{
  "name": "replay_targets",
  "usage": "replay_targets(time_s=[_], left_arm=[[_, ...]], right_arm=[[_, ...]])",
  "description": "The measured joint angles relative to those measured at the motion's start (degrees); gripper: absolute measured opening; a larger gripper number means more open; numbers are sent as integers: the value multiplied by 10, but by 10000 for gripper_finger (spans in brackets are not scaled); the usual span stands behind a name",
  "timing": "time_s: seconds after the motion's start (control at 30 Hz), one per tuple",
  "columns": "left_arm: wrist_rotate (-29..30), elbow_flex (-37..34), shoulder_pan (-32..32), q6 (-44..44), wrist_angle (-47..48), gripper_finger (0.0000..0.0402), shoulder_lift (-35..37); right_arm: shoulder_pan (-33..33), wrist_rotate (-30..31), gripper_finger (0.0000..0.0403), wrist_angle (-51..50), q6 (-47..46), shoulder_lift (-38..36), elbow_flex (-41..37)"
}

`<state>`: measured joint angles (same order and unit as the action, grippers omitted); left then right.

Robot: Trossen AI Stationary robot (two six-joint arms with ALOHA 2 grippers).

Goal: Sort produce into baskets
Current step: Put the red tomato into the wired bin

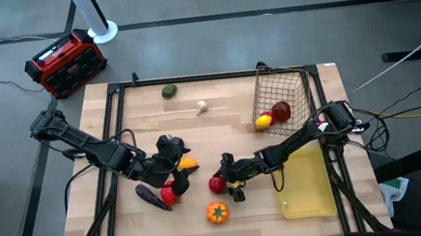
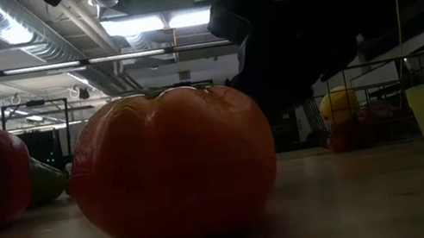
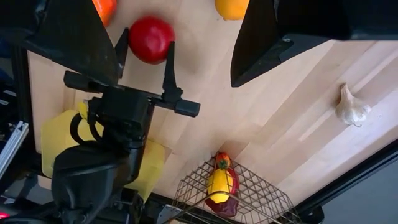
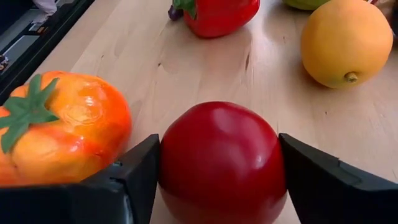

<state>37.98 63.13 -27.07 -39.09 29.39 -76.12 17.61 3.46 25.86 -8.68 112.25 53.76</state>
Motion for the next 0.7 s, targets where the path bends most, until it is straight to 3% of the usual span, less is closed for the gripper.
replay_targets(time_s=[0.33, 0.7], left_arm=[[0, 0, 6, 0, 0, 304, 0], [0, 0, 6, 1, 0, 304, 0]], right_arm=[[-1, 6, 282, -48, 1, -42, -3], [-59, 17, 283, -281, 2, -230, -2]])
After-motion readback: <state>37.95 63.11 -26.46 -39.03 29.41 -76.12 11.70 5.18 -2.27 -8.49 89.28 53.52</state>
